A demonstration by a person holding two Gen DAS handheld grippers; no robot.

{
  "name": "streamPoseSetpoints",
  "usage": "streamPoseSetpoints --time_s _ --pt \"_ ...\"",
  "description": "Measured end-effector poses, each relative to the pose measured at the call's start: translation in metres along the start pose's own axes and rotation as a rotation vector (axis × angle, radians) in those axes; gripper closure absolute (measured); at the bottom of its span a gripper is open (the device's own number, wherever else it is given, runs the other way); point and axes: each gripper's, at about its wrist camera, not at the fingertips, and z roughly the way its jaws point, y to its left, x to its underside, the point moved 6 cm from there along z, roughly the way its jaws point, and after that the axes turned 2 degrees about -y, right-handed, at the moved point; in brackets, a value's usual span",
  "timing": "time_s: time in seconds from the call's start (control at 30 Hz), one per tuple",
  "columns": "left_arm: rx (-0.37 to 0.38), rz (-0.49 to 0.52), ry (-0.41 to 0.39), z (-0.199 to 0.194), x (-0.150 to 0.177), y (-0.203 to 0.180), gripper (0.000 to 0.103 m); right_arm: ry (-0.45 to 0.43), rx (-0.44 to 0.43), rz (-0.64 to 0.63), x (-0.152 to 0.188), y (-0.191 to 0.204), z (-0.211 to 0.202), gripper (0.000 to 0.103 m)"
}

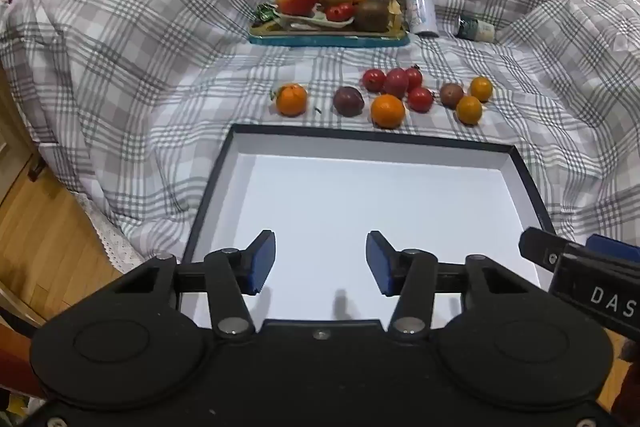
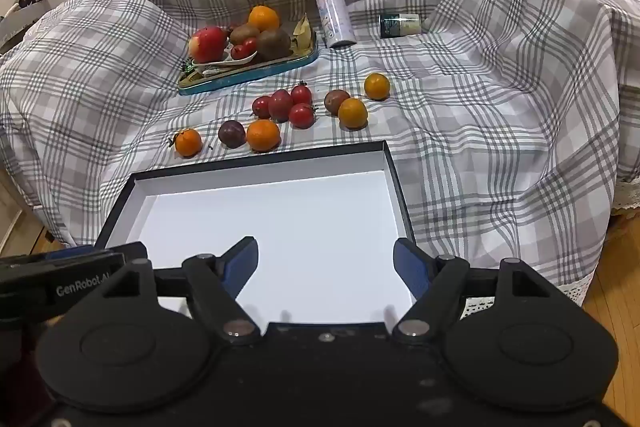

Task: Organize fruits

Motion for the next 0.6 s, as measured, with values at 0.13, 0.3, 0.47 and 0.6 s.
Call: streamPoseSetpoints --time_s 0.13,0.3,0.47,0.6 --pt "-0.005 0.015 0.001 0.002 0.012 -0.006 0.047 0.005 -0.007 0.005 0.000 0.000 0.001 0.025" --pt "0.004 -0.021 0.015 0.003 0.009 -0.004 0.048 0.013 -0.013 0.007 -0.001 -0.001 0.001 0.025" --pt "-0.001 -0.033 0.014 0.000 0.003 -0.001 0.048 0.011 -0.012 -0.003 -0.001 0.002 0.003 0.025" --pt "-0.005 -0.031 0.013 0.000 0.004 -0.003 0.048 0.013 -0.012 -0.008 -0.001 0.003 0.004 0.025"
